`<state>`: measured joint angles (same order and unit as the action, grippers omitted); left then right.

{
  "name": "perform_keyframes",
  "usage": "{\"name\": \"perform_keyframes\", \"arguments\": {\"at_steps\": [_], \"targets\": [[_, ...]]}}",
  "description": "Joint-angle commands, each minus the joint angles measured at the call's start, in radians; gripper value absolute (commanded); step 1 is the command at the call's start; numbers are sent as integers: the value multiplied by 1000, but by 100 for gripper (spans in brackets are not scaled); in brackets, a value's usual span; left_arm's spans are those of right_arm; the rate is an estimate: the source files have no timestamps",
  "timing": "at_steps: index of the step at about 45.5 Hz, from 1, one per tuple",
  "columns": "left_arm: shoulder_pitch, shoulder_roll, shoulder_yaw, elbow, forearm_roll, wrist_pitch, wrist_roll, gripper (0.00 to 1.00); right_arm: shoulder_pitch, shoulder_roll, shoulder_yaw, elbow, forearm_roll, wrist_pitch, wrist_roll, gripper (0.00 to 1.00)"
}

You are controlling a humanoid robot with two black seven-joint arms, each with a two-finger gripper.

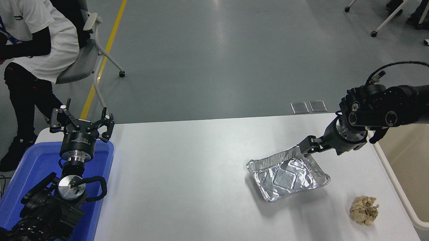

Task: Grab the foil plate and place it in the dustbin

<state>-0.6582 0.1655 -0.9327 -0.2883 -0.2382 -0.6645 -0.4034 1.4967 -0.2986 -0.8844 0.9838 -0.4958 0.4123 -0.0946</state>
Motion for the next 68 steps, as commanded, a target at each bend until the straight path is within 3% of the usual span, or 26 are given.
{"name": "perform_keyframes", "arguments": {"at_steps": [1,24,37,56,61,64,68], "targets": [[0,0,0,0,0,0,0,99,-78,29,21,-74,-92,-15,4,95],[0,0,0,0,0,0,0,99,-291,85,137,-298,-98,-40,3,96],[0,0,0,1,0,-1,0,99,-363,98,145,-310,-99,-224,3,96],[0,0,0,0,-1,-1,0,99,-421,99,154,-329,-99,-296,1,94],[0,0,0,0,-1,-1,0,99,-431,107,159,-329,-101,-331,1,88],[0,-1,-2,0,0,0,0,99,-429,111,159,-329,-99,-339,1,76],[0,0,0,0,-1,0,0,99,-429,111,157,-323,-99,-337,1,46]]}}
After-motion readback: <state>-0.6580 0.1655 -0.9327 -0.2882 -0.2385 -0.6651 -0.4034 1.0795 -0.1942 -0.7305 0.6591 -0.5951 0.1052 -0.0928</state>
